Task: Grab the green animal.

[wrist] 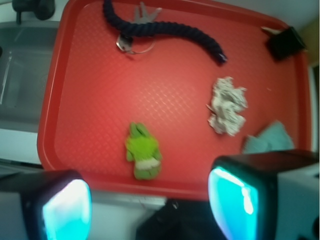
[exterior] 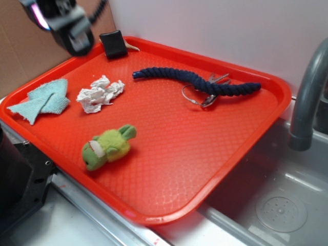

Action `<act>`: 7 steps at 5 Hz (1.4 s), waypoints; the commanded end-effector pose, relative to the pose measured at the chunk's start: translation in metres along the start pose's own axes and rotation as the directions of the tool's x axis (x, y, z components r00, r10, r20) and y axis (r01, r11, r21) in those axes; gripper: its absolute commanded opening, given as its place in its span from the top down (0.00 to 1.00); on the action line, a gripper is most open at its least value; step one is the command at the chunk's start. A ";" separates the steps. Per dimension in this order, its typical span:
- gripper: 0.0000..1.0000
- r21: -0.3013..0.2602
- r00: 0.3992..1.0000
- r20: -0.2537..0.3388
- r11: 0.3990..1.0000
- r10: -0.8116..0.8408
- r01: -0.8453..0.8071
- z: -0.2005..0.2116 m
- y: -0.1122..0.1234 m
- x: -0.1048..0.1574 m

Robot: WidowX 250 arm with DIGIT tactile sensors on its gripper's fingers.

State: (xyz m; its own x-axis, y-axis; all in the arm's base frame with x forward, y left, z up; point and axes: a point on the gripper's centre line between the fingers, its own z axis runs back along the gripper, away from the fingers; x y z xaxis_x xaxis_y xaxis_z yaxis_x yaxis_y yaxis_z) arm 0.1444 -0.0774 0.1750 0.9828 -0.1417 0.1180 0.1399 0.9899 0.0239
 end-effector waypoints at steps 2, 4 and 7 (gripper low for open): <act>0.00 -0.017 1.000 0.028 1.000 0.010 -0.009 0.005 -0.003 0.003; 0.00 -0.020 0.999 0.005 0.999 -0.048 0.048 -0.068 -0.020 -0.024; 0.00 -0.064 0.991 -0.087 0.993 -0.101 0.096 -0.134 -0.013 -0.030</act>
State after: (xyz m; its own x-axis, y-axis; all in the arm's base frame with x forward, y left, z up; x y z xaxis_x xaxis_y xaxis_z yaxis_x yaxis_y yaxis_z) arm 0.1283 -0.0828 0.0362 0.9695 -0.2446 0.0127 0.2448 0.9694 -0.0158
